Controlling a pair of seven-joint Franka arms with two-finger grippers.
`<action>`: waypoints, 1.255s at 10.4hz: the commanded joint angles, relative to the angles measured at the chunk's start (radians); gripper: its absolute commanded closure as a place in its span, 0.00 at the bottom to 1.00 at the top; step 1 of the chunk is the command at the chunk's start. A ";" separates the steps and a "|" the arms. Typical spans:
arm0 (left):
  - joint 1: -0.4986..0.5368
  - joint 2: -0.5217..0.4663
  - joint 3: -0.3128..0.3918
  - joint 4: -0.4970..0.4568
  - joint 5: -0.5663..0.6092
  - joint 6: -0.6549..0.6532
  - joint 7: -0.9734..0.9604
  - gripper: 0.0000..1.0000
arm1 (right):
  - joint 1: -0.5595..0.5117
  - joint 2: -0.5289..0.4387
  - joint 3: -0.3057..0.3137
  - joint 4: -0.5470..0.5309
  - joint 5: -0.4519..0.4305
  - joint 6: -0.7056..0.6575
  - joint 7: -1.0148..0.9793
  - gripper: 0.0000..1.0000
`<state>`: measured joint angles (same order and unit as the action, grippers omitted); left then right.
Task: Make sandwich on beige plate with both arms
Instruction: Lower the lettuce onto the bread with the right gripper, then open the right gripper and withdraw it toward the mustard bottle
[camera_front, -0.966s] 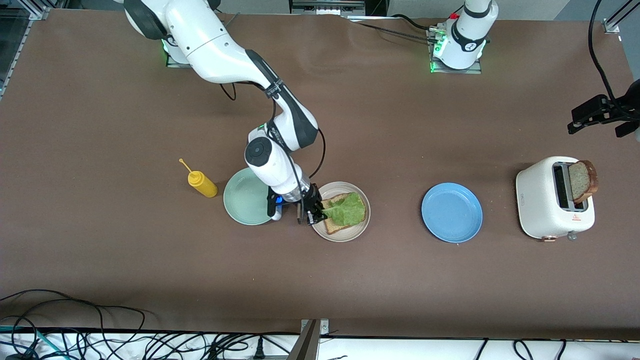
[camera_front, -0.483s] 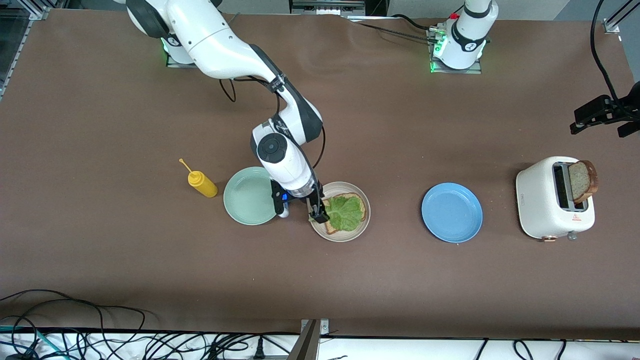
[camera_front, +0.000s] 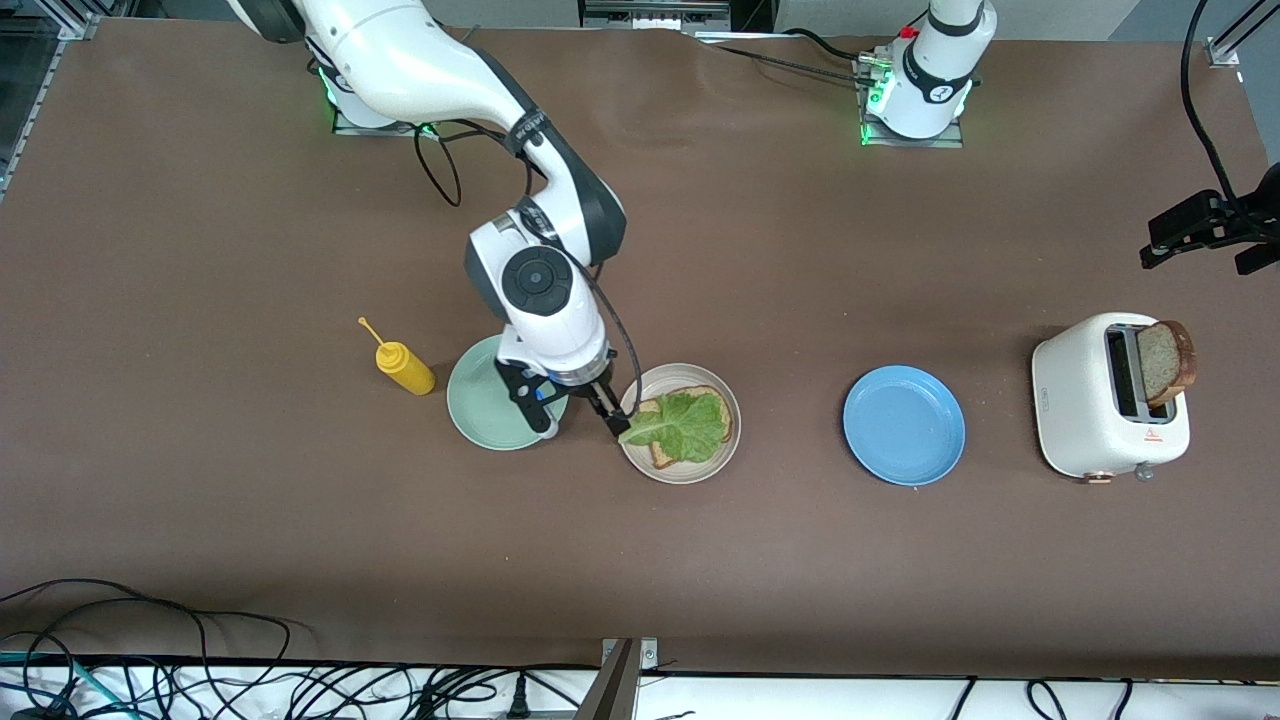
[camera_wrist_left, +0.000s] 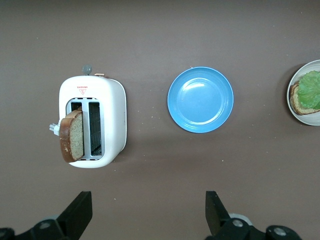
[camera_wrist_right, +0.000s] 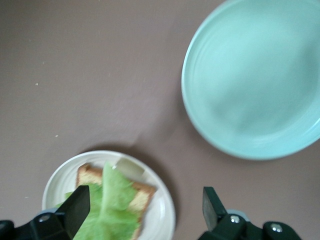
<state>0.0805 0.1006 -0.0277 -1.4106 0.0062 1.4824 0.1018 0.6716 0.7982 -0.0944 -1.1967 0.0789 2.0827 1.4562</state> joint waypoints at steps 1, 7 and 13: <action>0.015 0.002 -0.009 0.012 -0.014 -0.005 0.019 0.00 | 0.000 -0.071 -0.054 -0.010 -0.016 -0.152 -0.252 0.00; 0.015 0.004 -0.009 0.009 -0.014 -0.005 0.019 0.00 | -0.027 -0.293 -0.226 -0.191 -0.008 -0.403 -0.885 0.00; 0.015 0.004 -0.009 0.007 -0.015 -0.005 0.019 0.00 | -0.337 -0.677 -0.225 -0.757 0.057 -0.191 -1.723 0.00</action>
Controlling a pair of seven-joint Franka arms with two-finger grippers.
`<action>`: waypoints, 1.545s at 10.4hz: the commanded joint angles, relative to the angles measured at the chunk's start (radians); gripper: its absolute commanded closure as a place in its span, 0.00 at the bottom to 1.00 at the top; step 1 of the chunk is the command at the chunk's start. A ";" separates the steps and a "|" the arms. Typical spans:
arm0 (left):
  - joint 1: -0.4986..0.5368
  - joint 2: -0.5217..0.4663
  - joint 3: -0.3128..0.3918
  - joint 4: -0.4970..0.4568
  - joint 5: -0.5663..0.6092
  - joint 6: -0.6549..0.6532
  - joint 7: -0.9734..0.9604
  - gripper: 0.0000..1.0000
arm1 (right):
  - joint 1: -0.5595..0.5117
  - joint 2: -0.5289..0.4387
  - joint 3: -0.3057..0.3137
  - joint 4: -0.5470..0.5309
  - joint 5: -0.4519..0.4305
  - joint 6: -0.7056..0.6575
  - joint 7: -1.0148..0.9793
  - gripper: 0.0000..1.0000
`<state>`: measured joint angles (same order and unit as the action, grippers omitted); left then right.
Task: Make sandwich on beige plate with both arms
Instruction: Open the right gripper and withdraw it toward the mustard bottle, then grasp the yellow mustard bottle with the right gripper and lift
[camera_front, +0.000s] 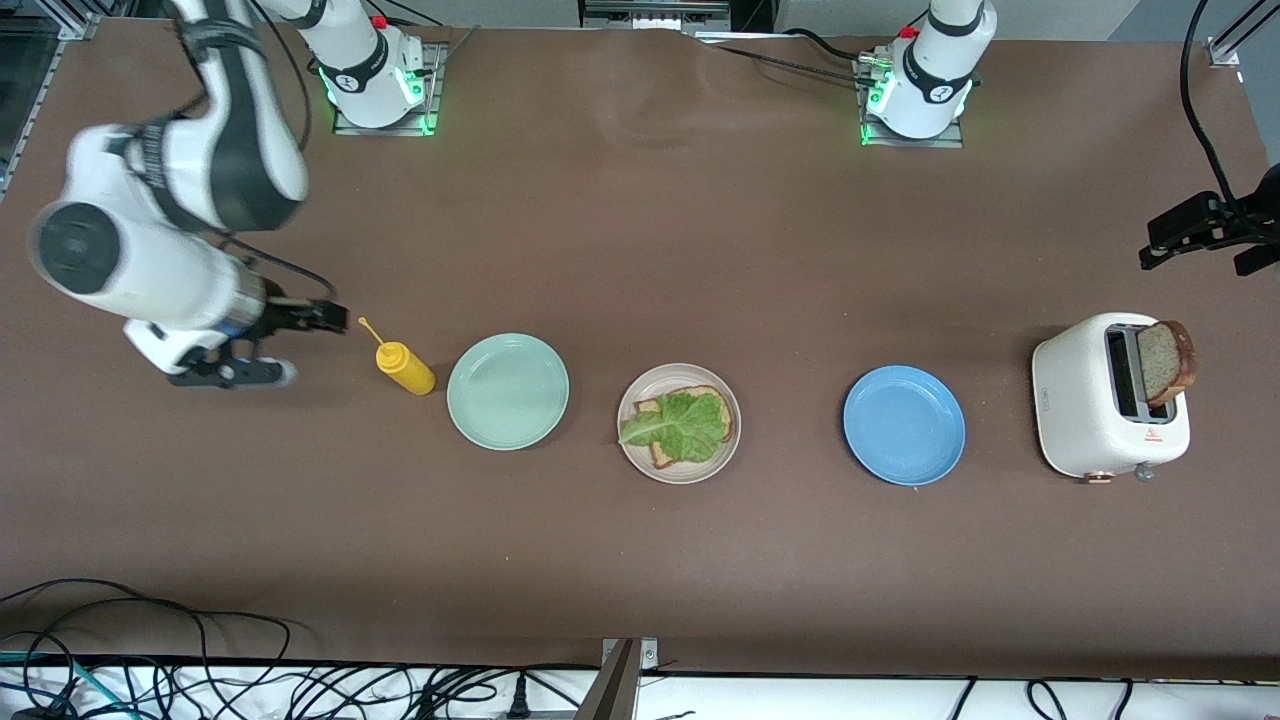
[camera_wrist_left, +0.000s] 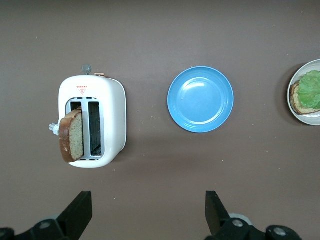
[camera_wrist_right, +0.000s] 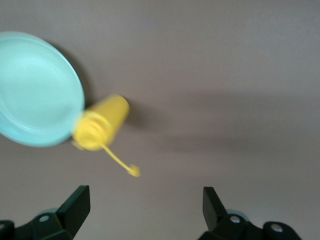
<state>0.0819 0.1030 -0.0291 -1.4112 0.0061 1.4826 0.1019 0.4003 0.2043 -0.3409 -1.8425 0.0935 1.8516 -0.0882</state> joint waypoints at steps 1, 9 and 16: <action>0.013 0.001 -0.008 0.008 -0.015 -0.005 0.019 0.00 | -0.124 -0.079 0.022 -0.113 0.057 0.037 -0.302 0.00; 0.013 0.001 -0.008 0.008 -0.014 -0.005 0.019 0.00 | -0.386 0.130 0.022 -0.101 0.413 0.104 -1.252 0.00; 0.013 0.001 -0.008 0.008 -0.014 -0.005 0.019 0.00 | -0.506 0.426 0.106 -0.031 0.980 -0.018 -2.171 0.00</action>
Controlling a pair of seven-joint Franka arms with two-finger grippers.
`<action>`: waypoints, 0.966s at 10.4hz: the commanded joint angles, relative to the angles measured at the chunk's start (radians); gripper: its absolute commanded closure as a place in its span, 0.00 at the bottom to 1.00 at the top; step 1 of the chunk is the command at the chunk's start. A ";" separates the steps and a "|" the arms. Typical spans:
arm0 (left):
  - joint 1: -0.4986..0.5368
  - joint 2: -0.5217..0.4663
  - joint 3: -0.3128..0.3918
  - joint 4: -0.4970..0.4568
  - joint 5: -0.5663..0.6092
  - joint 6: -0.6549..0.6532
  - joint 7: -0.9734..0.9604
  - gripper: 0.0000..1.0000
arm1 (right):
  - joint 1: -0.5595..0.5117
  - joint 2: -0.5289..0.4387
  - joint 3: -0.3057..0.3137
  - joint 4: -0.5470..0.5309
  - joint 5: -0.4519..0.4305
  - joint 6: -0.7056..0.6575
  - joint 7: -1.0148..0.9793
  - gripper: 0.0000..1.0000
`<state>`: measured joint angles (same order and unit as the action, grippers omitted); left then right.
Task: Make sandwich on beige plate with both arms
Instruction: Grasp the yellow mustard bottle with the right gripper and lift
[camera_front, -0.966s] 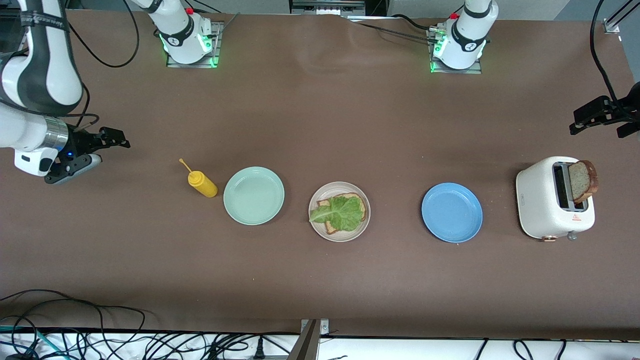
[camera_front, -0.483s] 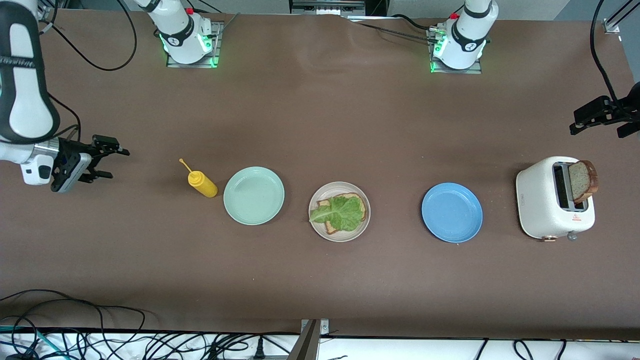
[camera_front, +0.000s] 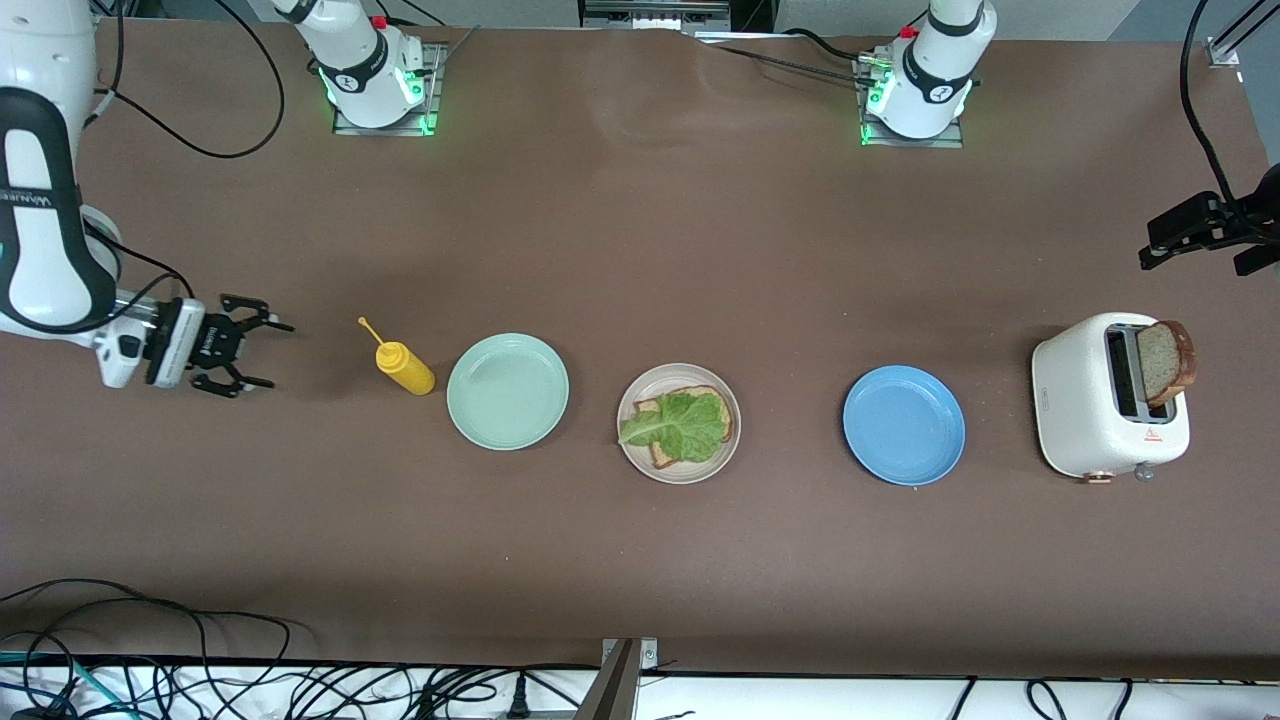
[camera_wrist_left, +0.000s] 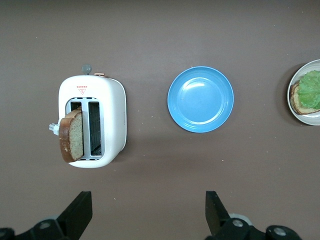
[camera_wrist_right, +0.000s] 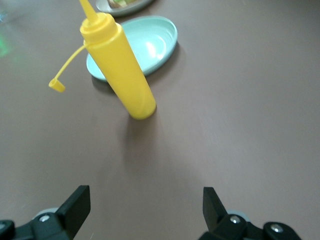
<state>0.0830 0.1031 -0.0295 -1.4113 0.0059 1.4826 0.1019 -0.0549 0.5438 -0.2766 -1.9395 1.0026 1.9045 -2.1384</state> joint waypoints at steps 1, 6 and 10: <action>0.012 0.001 -0.007 0.008 -0.014 -0.005 0.019 0.00 | -0.066 0.126 0.065 0.089 0.085 -0.108 -0.156 0.00; 0.012 0.001 -0.007 0.008 -0.014 -0.005 0.019 0.00 | -0.106 0.212 0.190 0.088 0.260 -0.171 -0.339 0.00; 0.014 0.006 -0.007 0.008 -0.014 -0.005 0.021 0.00 | -0.105 0.211 0.269 0.083 0.315 -0.163 -0.362 0.00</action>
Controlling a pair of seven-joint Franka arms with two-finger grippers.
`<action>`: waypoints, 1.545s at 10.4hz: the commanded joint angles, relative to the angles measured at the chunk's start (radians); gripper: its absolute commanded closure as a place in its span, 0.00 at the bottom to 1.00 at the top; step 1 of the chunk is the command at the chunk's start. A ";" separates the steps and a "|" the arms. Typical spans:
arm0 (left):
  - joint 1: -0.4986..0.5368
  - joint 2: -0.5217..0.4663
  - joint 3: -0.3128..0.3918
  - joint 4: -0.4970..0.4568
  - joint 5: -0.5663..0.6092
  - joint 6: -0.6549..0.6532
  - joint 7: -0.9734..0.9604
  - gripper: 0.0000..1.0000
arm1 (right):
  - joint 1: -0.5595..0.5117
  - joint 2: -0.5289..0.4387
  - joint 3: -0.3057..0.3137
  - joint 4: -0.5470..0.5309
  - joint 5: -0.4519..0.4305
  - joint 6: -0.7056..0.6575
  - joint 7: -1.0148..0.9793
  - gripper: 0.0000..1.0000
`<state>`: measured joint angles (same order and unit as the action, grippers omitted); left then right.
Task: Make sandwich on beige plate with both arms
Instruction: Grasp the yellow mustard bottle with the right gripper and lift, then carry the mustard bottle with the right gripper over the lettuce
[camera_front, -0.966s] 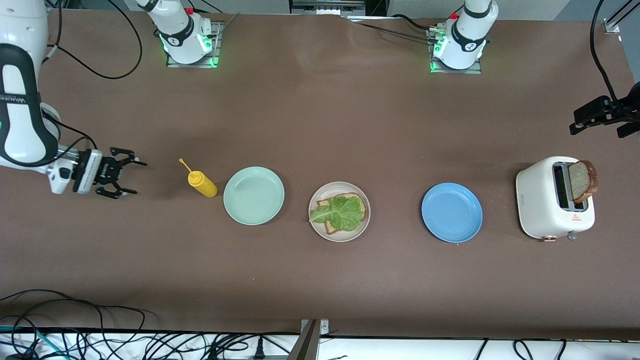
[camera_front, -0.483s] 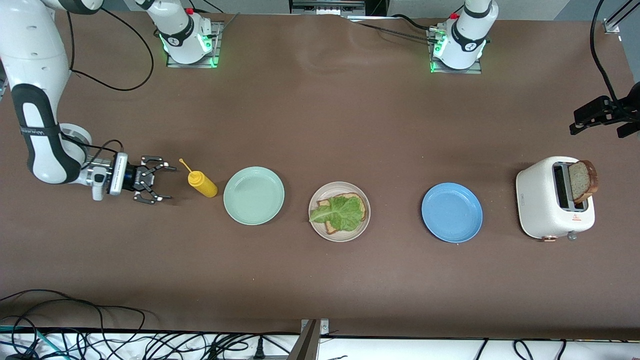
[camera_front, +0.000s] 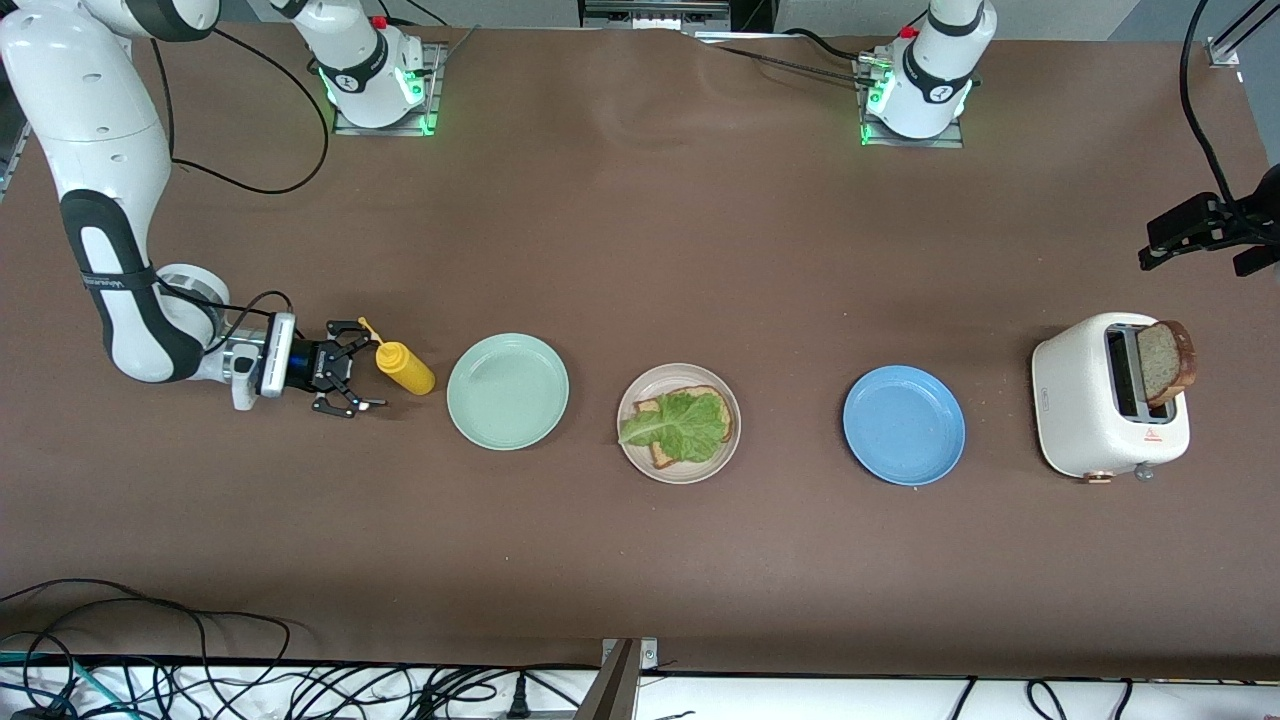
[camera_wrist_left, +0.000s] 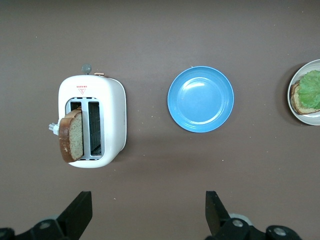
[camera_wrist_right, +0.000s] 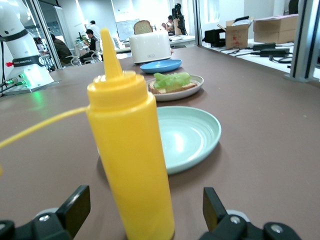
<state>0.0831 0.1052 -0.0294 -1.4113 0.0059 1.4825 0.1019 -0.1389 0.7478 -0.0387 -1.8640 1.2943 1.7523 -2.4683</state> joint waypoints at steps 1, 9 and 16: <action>0.014 0.004 -0.007 0.008 -0.014 -0.005 0.019 0.00 | -0.019 0.007 0.034 0.009 0.028 -0.008 -0.038 0.00; 0.014 0.005 -0.006 0.009 -0.014 -0.005 0.021 0.00 | -0.008 0.007 0.062 0.016 0.020 0.021 -0.020 1.00; 0.014 0.005 -0.007 0.009 -0.014 -0.005 0.021 0.00 | 0.076 -0.219 0.115 0.107 -0.601 0.199 0.806 1.00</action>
<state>0.0837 0.1083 -0.0291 -1.4113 0.0059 1.4826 0.1019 -0.1184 0.5567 0.0656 -1.7940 0.8500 1.9072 -1.8441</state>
